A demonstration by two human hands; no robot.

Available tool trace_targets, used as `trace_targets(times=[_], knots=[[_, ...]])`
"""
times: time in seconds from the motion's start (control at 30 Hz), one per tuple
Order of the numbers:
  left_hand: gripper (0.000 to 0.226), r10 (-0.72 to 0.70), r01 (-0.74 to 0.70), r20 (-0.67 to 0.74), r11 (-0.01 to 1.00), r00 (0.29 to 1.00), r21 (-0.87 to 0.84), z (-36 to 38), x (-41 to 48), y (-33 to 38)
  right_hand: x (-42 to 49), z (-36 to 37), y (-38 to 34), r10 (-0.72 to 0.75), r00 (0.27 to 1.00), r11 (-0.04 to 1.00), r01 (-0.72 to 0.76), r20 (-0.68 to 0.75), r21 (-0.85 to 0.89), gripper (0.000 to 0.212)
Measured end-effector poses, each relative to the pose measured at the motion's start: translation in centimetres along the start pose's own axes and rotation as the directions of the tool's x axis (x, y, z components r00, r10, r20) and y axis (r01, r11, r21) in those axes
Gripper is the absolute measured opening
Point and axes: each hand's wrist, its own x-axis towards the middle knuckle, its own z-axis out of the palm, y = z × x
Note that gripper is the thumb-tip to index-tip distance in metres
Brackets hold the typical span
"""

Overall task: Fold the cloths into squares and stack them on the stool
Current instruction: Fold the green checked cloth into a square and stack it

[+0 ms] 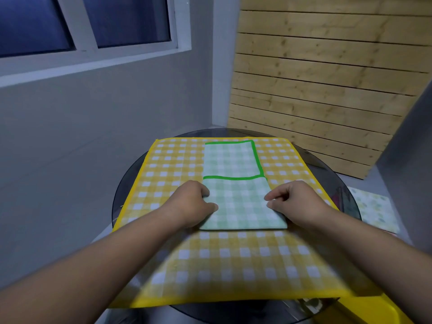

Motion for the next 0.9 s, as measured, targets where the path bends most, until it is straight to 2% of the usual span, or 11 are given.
trace_targets(times=[0.17, 0.27, 0.33, 0.4, 0.47, 0.53, 0.6, 0.7, 0.83, 0.9], knots=[[0.055, 0.042, -0.042, -0.014, 0.999, 0.999, -0.024, -0.3, -2.0, 0.3, -1.6, -1.0, 0.3, -0.044, 0.998, 0.999, 0.044, 0.041, 0.0, 0.006], [0.055, 0.027, -0.028, 0.029, 1.0, 0.999, 0.008, -0.2, -3.2, 0.4, -2.5, -0.9, 0.7, -0.031, 0.994, 0.999, 0.036, 0.1, -0.04, 0.006], [0.046, 0.021, -0.025, 0.066, 0.997, 0.998, 0.071, 0.1, -4.0, 0.6, -2.9, -0.6, 1.0, -0.031, 0.992, 0.995, 0.043, 0.125, -0.091, 0.008], [0.028, 0.051, -0.064, 0.072, 0.98, 0.996, 0.19, 0.3, -4.7, 1.0, -3.2, -0.5, 1.2, -0.046, 0.991, 0.988, 0.064, 0.126, -0.137, 0.011], [0.026, 0.065, -0.081, 0.067, 0.955, 0.996, 0.285, 0.3, -5.4, 1.4, -3.5, -0.5, 1.2, -0.07, 0.99, 0.975, 0.094, 0.125, -0.2, 0.016], [0.034, 0.1, -0.11, 0.048, 0.933, 0.994, 0.344, 0.5, -5.7, 1.5, -3.8, -0.4, 1.1, -0.084, 0.988, 0.963, 0.115, 0.131, -0.244, 0.021], [0.043, 0.23, -0.221, 0.026, 0.885, 0.973, 0.41, 1.0, -5.6, 1.4, -4.0, -0.4, 0.9, -0.083, 0.987, 0.953, 0.119, 0.138, -0.277, 0.025], [0.063, 0.362, -0.37, 0.112, 0.8, 0.925, 0.473, 2.2, -5.0, 1.1, -4.3, -0.5, 0.7, -0.083, 0.987, 0.938, 0.125, 0.14, -0.325, 0.029], [0.072, 0.311, -0.382, 0.222, 0.756, 0.924, 0.531, 4.0, -4.6, 0.0, -4.5, -0.4, 0.4, -0.112, 0.98, 0.896, 0.171, 0.162, -0.411, 0.032], [0.072, 0.286, -0.363, 0.225, 0.763, 0.932, 0.534, 4.5, -4.6, -0.3, -4.7, 0.2, -0.1, -0.225, 0.964, 0.843, 0.267, 0.144, -0.467, 0.038]])
